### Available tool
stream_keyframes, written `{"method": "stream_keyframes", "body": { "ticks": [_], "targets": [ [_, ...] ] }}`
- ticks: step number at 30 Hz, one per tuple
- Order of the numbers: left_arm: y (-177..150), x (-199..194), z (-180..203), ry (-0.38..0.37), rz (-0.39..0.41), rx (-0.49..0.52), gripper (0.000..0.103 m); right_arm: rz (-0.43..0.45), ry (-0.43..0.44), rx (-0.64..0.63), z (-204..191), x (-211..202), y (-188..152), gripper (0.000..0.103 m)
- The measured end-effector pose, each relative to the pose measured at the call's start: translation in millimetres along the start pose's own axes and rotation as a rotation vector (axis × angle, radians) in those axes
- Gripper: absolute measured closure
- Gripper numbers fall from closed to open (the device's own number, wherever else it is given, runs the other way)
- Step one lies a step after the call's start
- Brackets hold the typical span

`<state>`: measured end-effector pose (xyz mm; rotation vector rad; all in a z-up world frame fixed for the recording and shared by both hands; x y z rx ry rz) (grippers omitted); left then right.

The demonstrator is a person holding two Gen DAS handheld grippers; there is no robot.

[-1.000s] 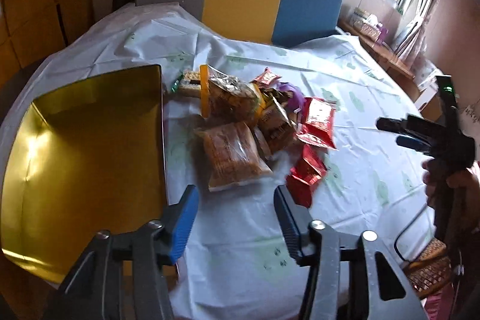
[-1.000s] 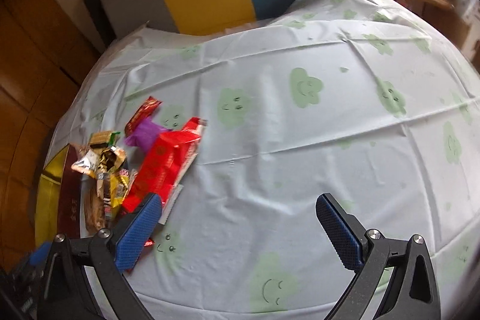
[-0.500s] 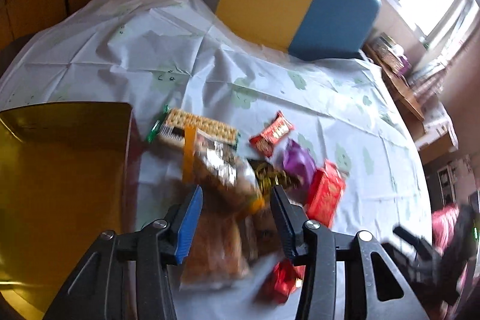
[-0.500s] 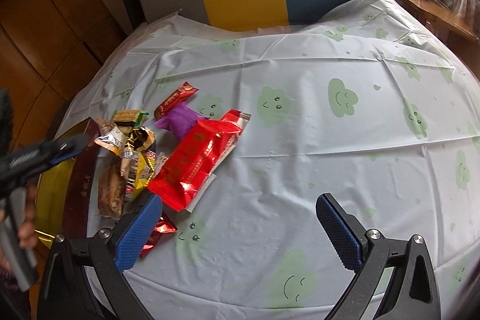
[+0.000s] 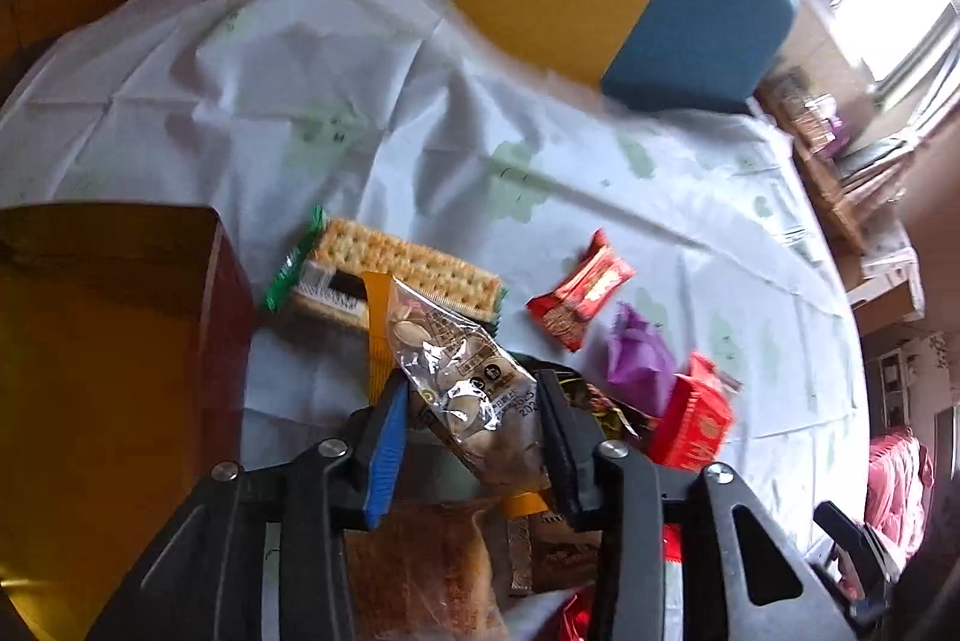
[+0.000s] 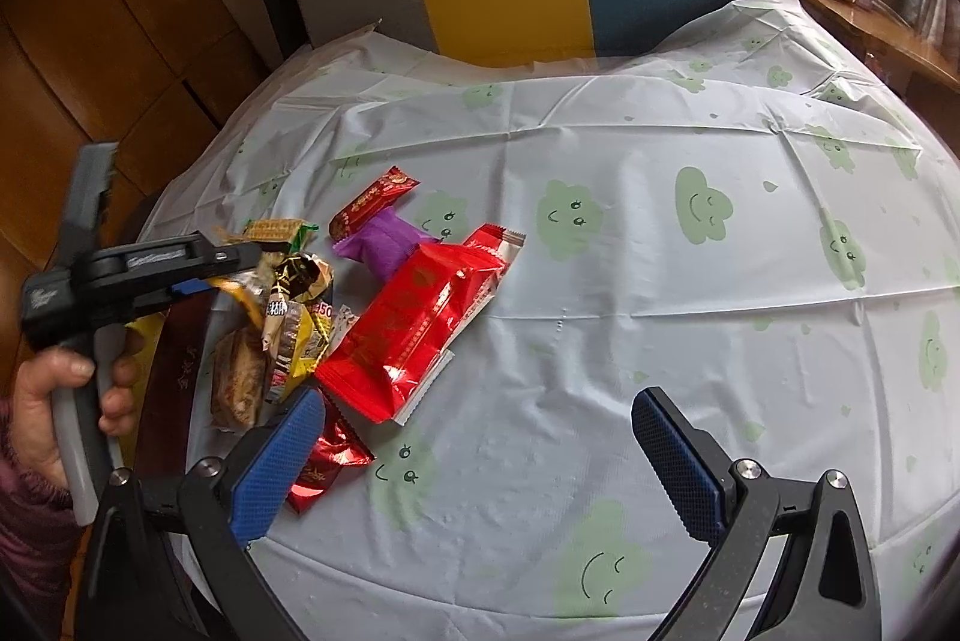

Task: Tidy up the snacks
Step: 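Carry the nut bag into the gold tray and release it while the right tool grasps the cracker pack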

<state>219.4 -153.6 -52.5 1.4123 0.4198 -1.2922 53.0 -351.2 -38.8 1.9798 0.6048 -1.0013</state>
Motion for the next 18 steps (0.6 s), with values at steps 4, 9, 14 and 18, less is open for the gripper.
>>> {"method": "stream_keyframes", "body": {
  "ticks": [4,9,14,18],
  "targets": [
    [-2,-41,8,-0.051,0.114,0.051,0.062,0.005,-0.008,0.021,4,1,1,0.000],
    [-16,-92,7,-0.054,0.212,0.100,0.062,-0.005,-0.018,0.009,2,4,-3,0.000],
    [-44,-119,-14,-0.032,0.240,0.095,0.062,-0.012,-0.002,-0.066,-13,8,-11,0.007],
    [-72,-136,-39,-0.012,0.254,0.068,0.062,-0.043,0.043,-0.142,-39,14,-17,0.028]
  ]
}}
Point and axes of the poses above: each gripper's, at about its wrist camera, not at the fingertips, and x roughly the way its jaws point, z to its right, y to its top, the point moved 1 cm from there along x, roughly the way its jaws point, and after that the axes turned 13 degrees about x, right-handed, at the moved point
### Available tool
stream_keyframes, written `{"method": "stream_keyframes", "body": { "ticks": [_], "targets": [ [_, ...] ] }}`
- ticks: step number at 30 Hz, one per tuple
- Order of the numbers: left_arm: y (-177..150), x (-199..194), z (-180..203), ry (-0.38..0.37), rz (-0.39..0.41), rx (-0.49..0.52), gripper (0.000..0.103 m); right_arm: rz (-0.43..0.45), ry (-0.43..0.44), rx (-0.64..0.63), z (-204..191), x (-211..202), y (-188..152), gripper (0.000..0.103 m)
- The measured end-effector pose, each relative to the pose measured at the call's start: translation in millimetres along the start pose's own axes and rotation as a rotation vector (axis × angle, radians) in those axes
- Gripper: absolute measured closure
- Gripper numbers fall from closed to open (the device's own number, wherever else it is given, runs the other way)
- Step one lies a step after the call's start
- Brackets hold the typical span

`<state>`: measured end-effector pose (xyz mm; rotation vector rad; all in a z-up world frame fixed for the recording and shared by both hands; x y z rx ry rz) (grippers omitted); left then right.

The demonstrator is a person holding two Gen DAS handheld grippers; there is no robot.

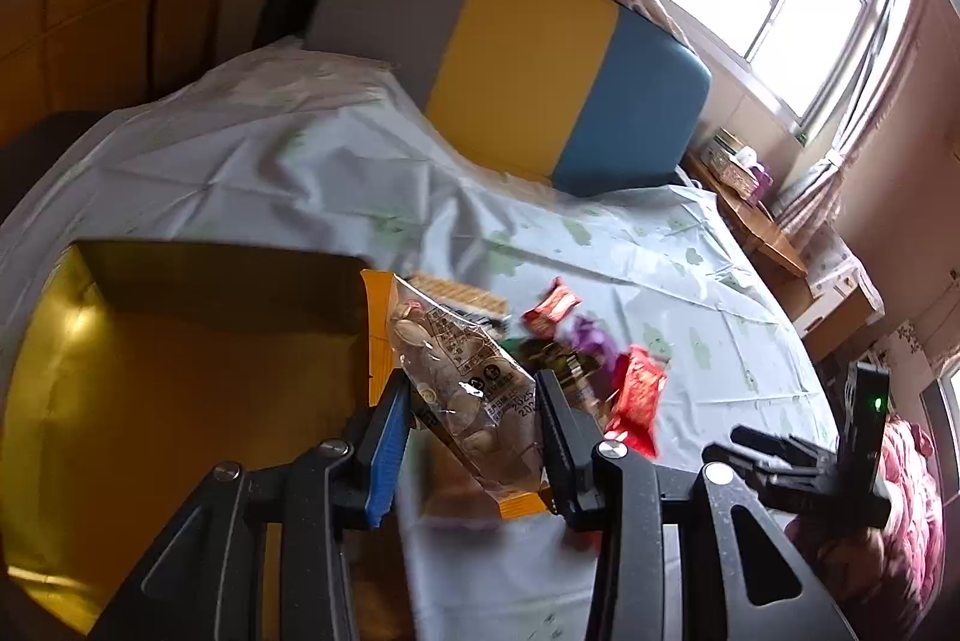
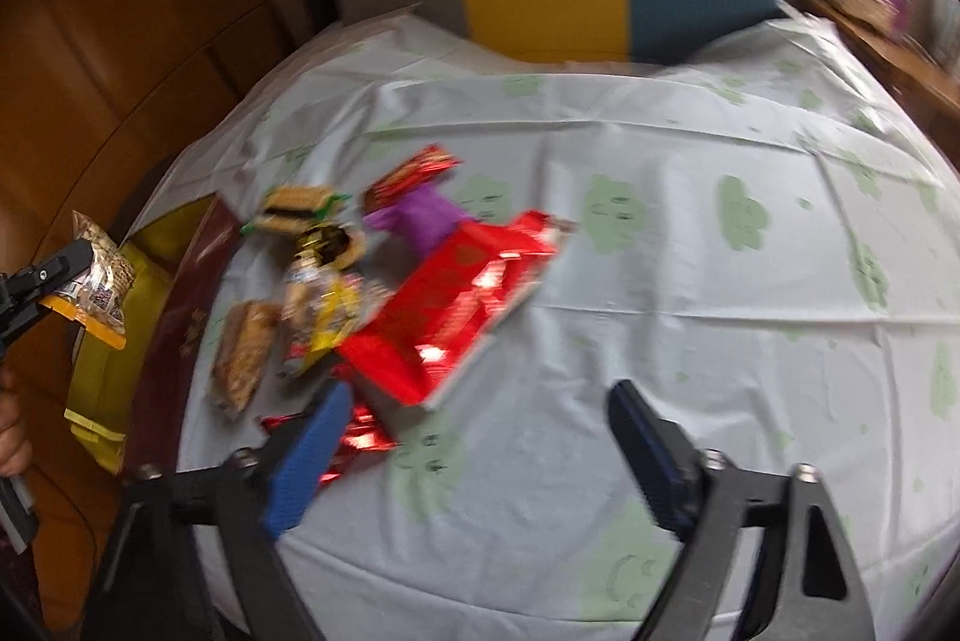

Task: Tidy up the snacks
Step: 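Carry the nut bag into the gold tray and release it while the right tool grasps the cracker pack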

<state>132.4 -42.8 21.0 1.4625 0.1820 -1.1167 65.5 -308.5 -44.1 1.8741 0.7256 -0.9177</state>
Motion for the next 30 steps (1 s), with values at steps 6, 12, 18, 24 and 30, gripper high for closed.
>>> {"method": "stream_keyframes", "body": {
  "ticks": [6,12,18,24,30],
  "targets": [
    [-33,-14,-37,0.051,-0.026,-0.030,0.062,0.006,0.068,-0.186,-70,12,18,0.032],
    [-45,-3,-64,0.060,-0.092,-0.006,0.062,-0.054,0.053,-0.407,-138,54,43,0.032],
    [-25,26,-74,0.071,-0.143,0.072,0.062,-0.143,-0.044,-0.561,-167,108,58,0.032],
    [-3,55,-82,0.070,-0.156,0.087,0.060,-0.215,-0.104,-0.642,-175,148,71,0.030],
    [6,73,-87,0.090,-0.153,0.038,0.057,-0.242,-0.132,-0.653,-179,179,82,0.029]
  ]
}}
Point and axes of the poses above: each gripper's, at about its wrist camera, not at the fingertips, and x roughly the way its jaws point, z to its right, y to its top, the point moved 1 cm from there along x, roughly the way its jaws point, and after that the axes turned 13 degrees about x, right-handed, at the moved point
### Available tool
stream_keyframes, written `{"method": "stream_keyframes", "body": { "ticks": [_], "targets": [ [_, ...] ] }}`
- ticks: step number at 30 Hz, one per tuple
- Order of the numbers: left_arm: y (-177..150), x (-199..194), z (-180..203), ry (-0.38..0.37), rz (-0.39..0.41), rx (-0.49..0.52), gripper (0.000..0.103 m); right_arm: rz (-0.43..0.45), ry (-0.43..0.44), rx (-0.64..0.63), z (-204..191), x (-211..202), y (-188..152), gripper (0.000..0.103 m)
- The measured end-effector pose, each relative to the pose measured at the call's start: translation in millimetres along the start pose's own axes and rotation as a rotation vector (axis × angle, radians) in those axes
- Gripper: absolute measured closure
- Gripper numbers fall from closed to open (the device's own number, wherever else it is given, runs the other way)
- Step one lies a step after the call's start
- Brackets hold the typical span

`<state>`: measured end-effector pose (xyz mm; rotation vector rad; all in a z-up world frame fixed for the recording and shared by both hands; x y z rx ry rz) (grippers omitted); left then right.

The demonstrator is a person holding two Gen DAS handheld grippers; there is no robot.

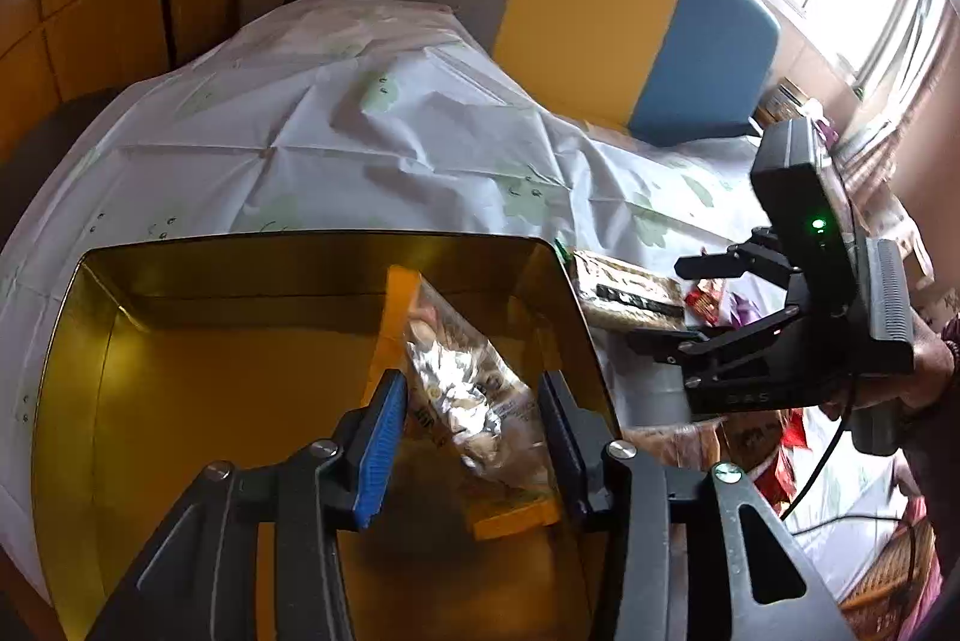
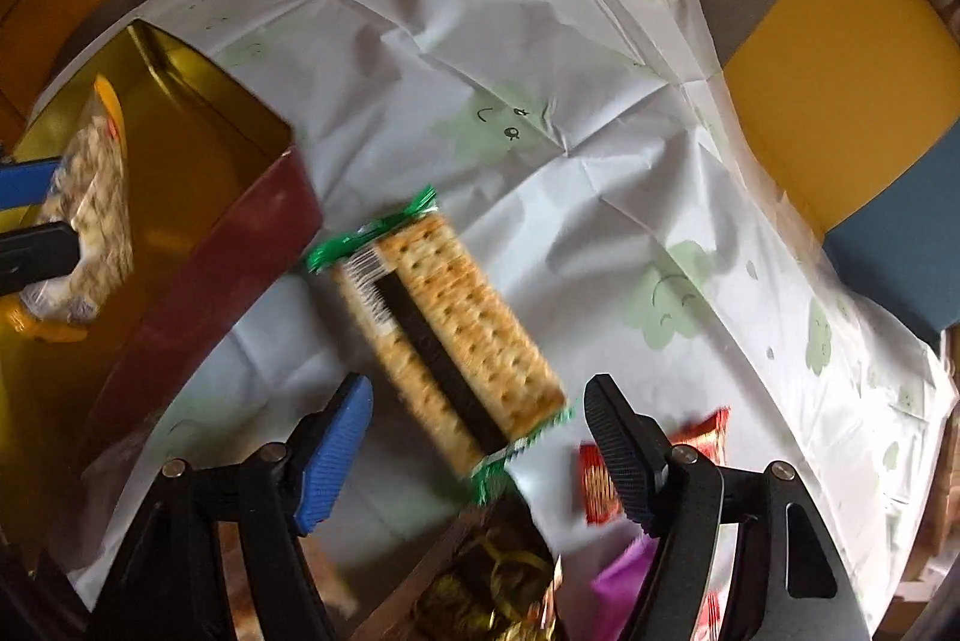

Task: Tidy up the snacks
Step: 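Carry the nut bag into the gold tray and release it while the right tool grasps the cracker pack, then carry the green-ended cracker pack into the gold tray and open the right tool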

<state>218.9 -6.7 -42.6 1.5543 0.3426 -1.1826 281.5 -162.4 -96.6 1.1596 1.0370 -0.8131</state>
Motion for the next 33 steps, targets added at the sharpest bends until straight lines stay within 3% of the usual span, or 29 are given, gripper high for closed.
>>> {"method": "stream_keyframes", "body": {
  "ticks": [2,3,6,9,17,24,33],
  "targets": [
    [-3,-3,1,0.019,0.015,-0.006,0.057,-0.013,0.003,-0.001,-1,7,1,0.032],
    [-3,-5,2,0.027,0.021,-0.005,0.057,-0.009,-0.008,-0.009,-3,9,0,0.039],
    [-7,-14,5,0.104,0.027,-0.011,0.057,0.015,-0.021,-0.012,-8,8,-6,0.041],
    [-12,-29,9,0.230,0.041,-0.025,0.057,0.019,-0.036,-0.002,-10,6,-12,0.042],
    [-38,-77,13,0.406,0.103,-0.076,0.057,0.039,-0.077,0.080,-14,1,-21,0.043],
    [-61,-110,14,0.484,0.141,-0.092,0.057,0.062,-0.067,0.176,-17,-10,-31,0.045],
    [-84,-135,20,0.504,0.152,-0.101,0.057,0.120,0.002,0.341,-12,-41,-39,0.045]
  ]
}}
Point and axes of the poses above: each gripper's, at about its wrist camera, not at the fingertips, and x roughly the way its jaws point, z to its right, y to its top, the point moved 1 cm from there along x, roughly the way its jaws point, and after that the axes turned 13 degrees about x, right-handed, at the moved point
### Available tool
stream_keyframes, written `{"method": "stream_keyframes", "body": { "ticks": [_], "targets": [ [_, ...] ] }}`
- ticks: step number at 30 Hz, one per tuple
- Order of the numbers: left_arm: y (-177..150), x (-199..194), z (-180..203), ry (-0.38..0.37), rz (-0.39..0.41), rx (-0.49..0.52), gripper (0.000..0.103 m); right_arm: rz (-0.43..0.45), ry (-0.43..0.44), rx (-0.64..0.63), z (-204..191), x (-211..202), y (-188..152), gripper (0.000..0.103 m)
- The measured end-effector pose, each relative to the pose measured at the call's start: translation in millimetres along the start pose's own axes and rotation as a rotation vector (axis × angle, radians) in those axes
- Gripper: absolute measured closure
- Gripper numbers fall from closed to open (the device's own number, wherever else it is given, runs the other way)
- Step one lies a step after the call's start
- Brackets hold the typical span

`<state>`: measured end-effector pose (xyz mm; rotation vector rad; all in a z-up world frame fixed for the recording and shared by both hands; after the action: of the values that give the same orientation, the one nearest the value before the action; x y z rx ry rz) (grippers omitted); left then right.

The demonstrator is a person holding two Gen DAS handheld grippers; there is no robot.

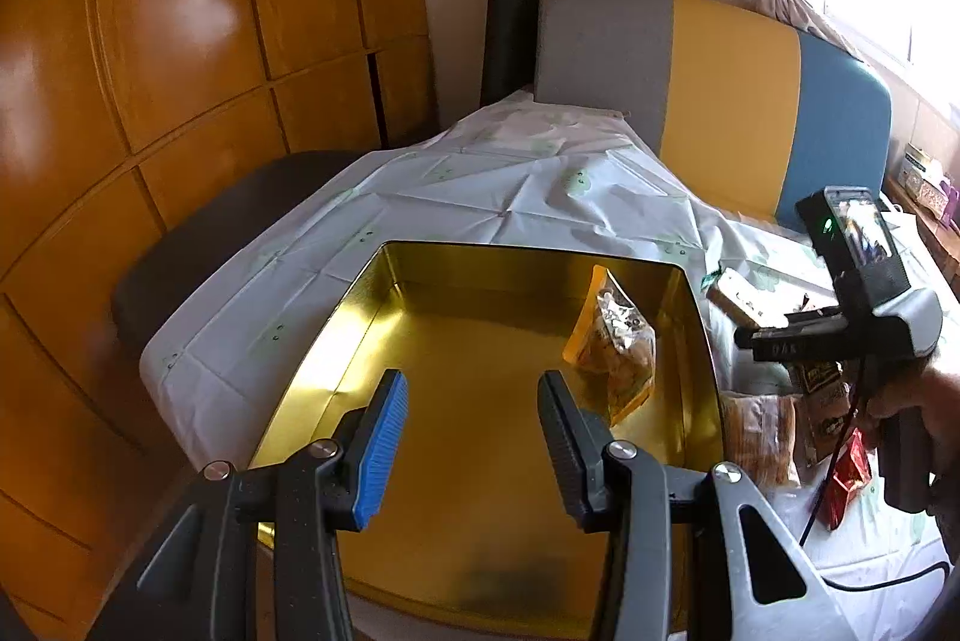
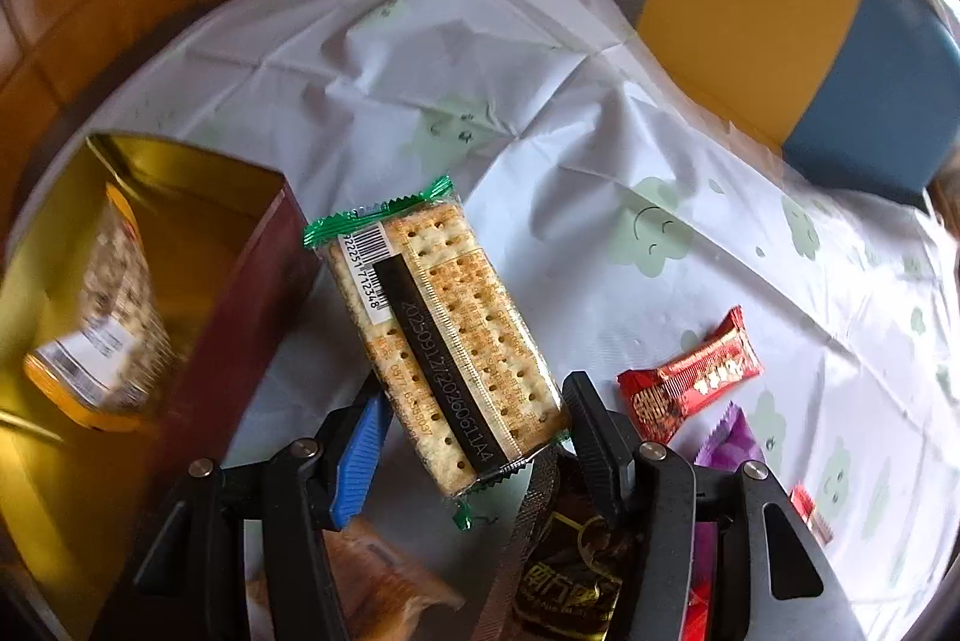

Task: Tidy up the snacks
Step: 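Carry the green-ended cracker pack into the gold tray and open the right tool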

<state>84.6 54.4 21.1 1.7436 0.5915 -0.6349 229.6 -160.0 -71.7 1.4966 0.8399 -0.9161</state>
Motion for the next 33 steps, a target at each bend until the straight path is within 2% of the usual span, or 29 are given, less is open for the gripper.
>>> {"method": "stream_keyframes", "body": {
  "ticks": [8,13,22,33],
  "targets": [
    [-7,-18,-3,0.013,0.025,-0.005,0.057,0.052,0.084,0.123,2,-35,-2,0.045],
    [-10,-24,-5,0.014,0.032,-0.009,0.057,0.069,0.175,0.167,-9,-59,-12,0.045],
    [-25,-25,-15,0.001,0.010,-0.040,0.057,0.065,0.299,0.100,-61,-91,-52,0.045],
    [-59,-20,-53,0.048,-0.053,-0.137,0.057,0.025,0.315,-0.021,-119,-87,-89,0.045]
  ]
}}
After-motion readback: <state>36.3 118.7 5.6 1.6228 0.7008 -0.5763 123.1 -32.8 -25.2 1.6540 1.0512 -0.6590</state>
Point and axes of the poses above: each gripper's, at about its wrist camera, not at the fingertips, and x roughly the way its jaws point, z to its right, y to its top, the point moved 1 cm from there along x, roughly the way its jaws point, and after that the axes turned 13 degrees about x, right-handed, at the moved point
